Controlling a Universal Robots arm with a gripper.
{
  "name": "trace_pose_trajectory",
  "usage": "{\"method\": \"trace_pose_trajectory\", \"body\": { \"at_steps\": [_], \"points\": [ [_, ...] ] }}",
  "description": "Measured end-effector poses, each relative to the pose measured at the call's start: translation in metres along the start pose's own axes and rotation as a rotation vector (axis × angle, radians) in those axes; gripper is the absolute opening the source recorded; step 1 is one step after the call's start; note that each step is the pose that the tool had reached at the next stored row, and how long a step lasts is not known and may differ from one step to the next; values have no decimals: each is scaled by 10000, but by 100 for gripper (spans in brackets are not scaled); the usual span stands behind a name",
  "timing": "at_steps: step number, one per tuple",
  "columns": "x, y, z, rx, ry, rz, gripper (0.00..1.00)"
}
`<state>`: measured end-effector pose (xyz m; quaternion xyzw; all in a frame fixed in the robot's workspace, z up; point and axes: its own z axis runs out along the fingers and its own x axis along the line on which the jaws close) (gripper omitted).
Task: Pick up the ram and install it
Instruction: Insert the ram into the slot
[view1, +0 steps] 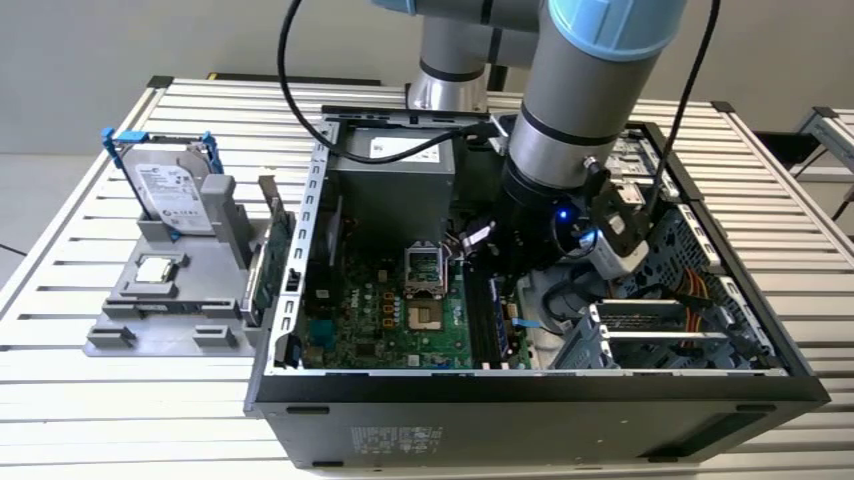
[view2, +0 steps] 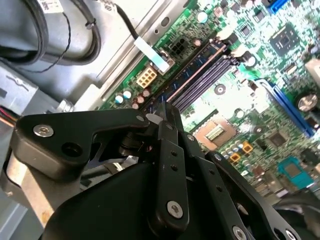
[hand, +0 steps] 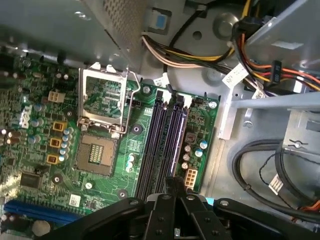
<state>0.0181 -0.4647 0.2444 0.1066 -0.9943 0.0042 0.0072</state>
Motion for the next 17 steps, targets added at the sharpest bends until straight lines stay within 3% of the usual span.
{"method": "trace_pose_trajectory", "body": {
  "at_steps": [17],
  "points": [
    [-6,29,1,35,-16,-2258,0]
  ]
}}
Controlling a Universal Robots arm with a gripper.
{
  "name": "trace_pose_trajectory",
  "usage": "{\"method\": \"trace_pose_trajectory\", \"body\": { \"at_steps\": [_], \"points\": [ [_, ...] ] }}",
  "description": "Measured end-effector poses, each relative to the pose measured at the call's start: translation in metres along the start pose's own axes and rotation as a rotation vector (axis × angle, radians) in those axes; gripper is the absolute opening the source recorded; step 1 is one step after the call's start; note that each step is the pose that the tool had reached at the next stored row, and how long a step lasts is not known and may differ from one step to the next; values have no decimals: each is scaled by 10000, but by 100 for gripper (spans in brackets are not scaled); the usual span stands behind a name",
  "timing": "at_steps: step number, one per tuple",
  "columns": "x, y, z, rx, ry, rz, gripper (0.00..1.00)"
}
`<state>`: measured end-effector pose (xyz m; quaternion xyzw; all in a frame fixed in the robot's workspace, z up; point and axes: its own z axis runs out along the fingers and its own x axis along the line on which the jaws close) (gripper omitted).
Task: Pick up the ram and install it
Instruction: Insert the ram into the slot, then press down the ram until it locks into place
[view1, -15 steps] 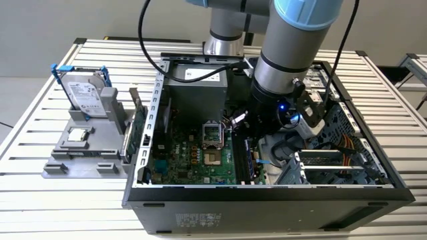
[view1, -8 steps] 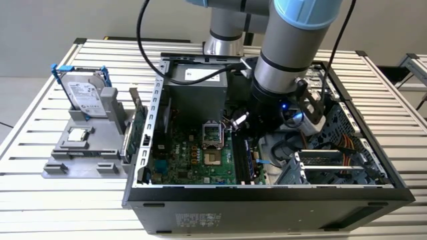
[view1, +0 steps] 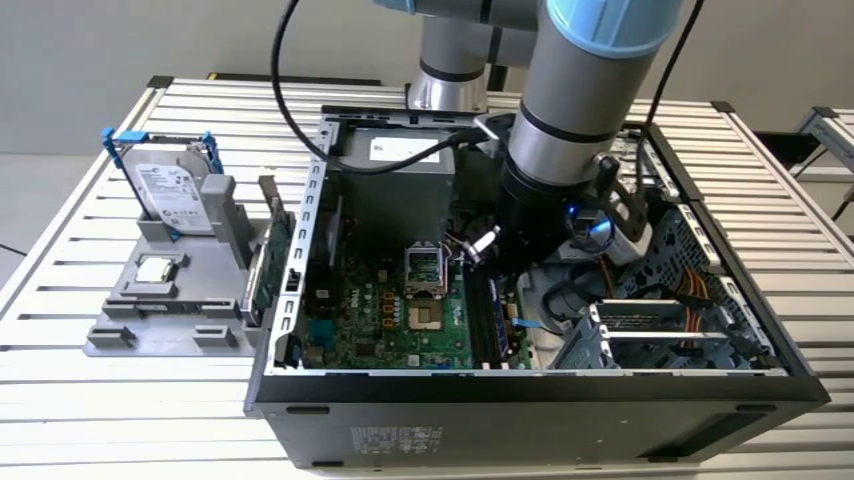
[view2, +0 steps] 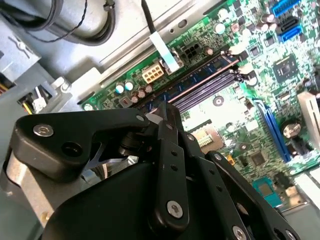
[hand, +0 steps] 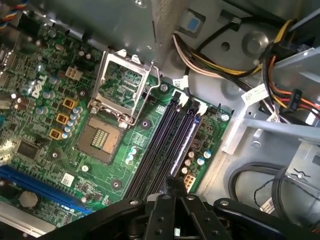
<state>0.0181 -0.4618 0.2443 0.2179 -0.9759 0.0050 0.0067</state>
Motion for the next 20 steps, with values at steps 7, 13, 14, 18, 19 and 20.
{"method": "trace_pose_trajectory", "body": {
  "at_steps": [7,13,14,18,19,20],
  "points": [
    [-4,9,1,11,-5,-744,0],
    [-7,16,2,22,-9,-1382,0],
    [-8,17,3,22,-10,-1481,0],
    [-8,18,4,28,-13,-1909,0],
    [-9,19,5,30,-14,-2013,0],
    [-9,19,5,30,-15,-2116,0]
  ]
}}
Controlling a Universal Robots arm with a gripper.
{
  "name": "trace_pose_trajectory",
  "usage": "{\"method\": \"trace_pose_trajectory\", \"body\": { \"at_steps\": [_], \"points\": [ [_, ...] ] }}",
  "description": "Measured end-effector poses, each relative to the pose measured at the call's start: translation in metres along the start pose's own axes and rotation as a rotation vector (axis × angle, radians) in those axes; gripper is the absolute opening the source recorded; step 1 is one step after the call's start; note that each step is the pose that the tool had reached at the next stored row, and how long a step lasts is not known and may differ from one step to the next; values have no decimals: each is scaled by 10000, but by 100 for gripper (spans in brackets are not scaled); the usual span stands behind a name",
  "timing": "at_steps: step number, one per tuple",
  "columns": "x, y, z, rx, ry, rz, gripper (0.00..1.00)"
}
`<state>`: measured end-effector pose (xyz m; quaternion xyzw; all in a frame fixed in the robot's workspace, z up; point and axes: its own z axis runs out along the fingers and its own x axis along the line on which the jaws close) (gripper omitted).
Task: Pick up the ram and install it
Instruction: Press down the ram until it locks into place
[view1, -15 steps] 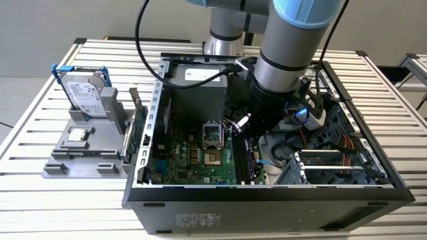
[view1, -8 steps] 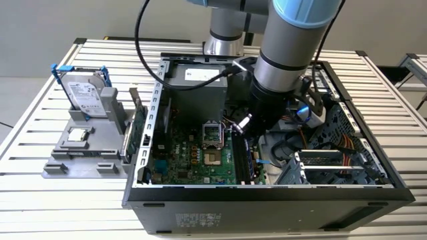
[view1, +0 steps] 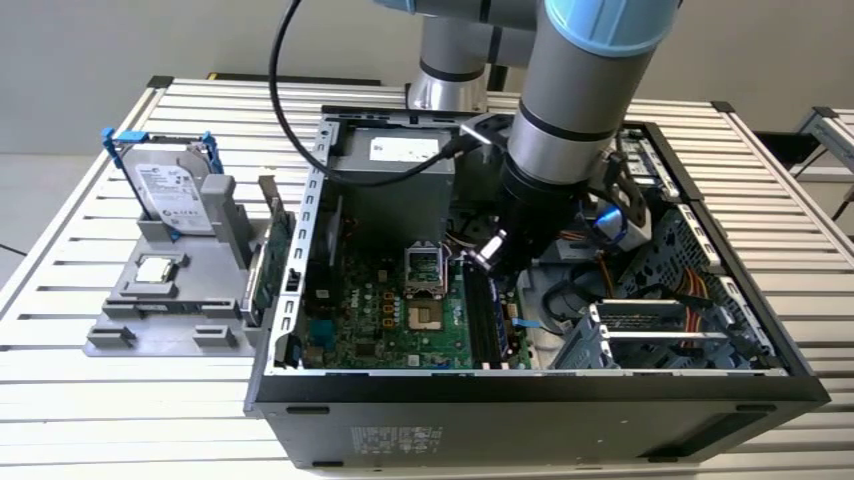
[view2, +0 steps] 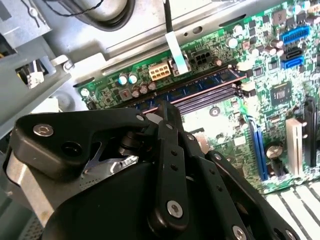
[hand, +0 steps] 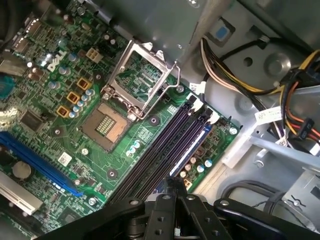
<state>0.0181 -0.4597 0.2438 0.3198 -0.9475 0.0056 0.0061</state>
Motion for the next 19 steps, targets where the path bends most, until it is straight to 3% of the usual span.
{"method": "trace_pose_trajectory", "body": {
  "at_steps": [8,19],
  "points": [
    [0,1,11,-1,-14,-692,0],
    [1,2,38,-42,-58,-1222,0]
  ]
}}
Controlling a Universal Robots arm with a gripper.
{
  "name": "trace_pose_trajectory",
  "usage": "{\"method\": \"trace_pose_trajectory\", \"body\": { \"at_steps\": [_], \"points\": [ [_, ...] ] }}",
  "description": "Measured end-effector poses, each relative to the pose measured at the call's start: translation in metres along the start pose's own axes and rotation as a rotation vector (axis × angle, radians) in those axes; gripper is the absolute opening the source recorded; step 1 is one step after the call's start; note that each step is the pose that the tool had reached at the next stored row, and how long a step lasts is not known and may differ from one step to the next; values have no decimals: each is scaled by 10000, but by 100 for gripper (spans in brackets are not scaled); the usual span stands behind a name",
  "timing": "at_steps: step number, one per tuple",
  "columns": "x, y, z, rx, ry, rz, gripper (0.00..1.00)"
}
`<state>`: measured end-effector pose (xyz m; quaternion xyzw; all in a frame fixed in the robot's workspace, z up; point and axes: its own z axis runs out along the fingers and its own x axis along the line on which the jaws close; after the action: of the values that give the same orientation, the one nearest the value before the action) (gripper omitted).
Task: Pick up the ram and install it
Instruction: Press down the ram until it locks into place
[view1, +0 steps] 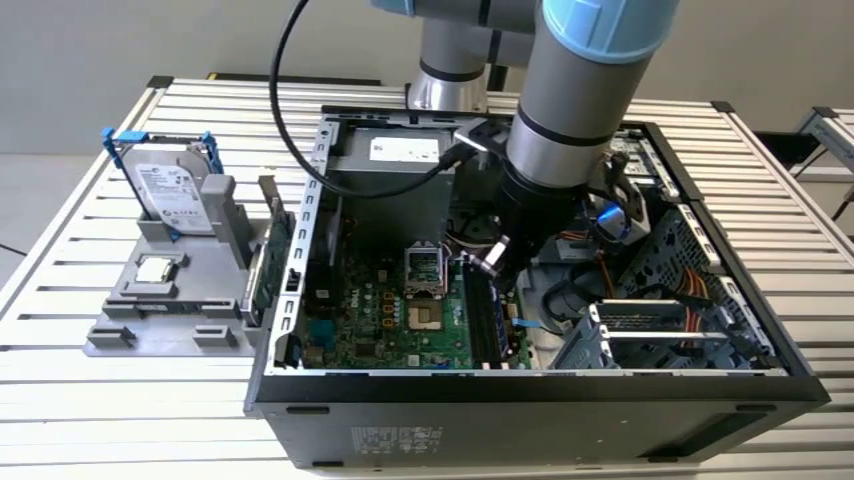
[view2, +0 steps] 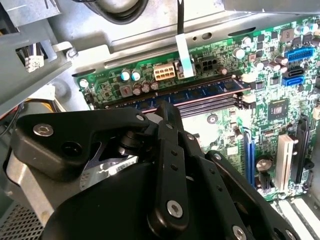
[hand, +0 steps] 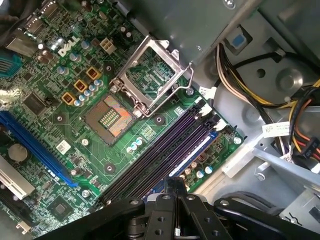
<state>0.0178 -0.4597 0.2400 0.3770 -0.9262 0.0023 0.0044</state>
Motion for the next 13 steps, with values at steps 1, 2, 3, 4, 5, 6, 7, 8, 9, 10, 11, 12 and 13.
{"method": "trace_pose_trajectory", "body": {
  "at_steps": [1,2,3,4,5,6,7,8,9,10,11,12,13],
  "points": [
    [0,0,2,-4,-4,-63,0],
    [0,1,4,-7,-9,-134,0],
    [-1,2,6,-8,-11,-203,0],
    [-2,3,6,-9,-11,-265,0],
    [-2,3,6,-9,-11,-327,0],
    [-3,4,6,-8,-11,-391,0],
    [-4,5,6,-8,-12,-462,0],
    [-6,7,6,-7,-14,-533,0],
    [-8,9,6,-8,-14,-624,0],
    [-10,11,6,-8,-15,-718,0],
    [-11,13,6,-7,-15,-821,0],
    [-13,15,6,-7,-16,-913,0],
    [-15,17,6,-7,-17,-1004,0]
  ]
}}
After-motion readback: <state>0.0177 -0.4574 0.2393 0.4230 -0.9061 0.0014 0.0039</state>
